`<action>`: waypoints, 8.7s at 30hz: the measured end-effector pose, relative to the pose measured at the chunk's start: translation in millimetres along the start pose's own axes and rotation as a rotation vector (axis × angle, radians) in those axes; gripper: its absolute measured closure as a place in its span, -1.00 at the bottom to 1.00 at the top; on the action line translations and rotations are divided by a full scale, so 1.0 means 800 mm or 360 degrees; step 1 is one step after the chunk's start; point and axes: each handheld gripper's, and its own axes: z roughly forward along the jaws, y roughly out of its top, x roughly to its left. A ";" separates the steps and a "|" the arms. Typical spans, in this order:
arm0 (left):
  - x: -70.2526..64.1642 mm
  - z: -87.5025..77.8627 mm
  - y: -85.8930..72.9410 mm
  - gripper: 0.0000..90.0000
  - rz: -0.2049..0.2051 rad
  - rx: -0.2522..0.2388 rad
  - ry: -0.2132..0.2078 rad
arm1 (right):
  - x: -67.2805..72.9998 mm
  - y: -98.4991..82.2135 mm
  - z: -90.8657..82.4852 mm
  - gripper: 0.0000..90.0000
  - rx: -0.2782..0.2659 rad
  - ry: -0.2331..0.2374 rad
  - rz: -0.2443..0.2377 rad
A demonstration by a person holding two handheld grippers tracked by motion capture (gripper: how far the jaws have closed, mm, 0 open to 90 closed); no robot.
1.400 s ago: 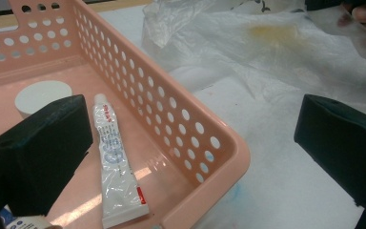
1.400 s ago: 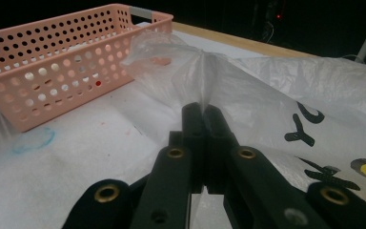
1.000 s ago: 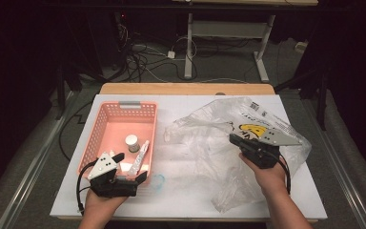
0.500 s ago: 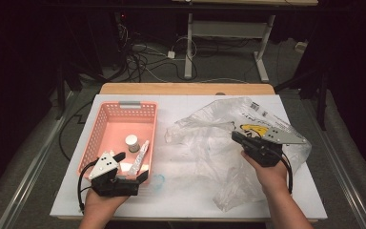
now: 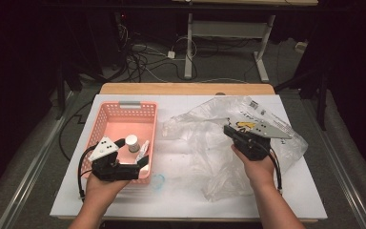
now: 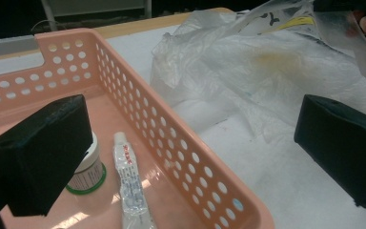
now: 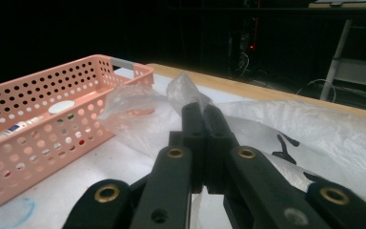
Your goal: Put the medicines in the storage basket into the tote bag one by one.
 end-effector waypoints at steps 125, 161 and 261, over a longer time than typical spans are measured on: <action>0.020 0.015 0.026 0.53 -0.0014 0.0276 0.0164 | -0.008 0.000 -0.022 1.00 -0.0016 0.0080 -0.0077; -0.054 0.006 0.028 0.53 0.0129 0.0044 -0.0118 | -0.008 0.004 -0.031 1.00 -0.0047 0.0098 -0.0074; -0.135 0.252 0.022 0.10 0.0206 0.0362 -0.0333 | 0.004 0.000 -0.036 1.00 -0.0061 0.0132 -0.0057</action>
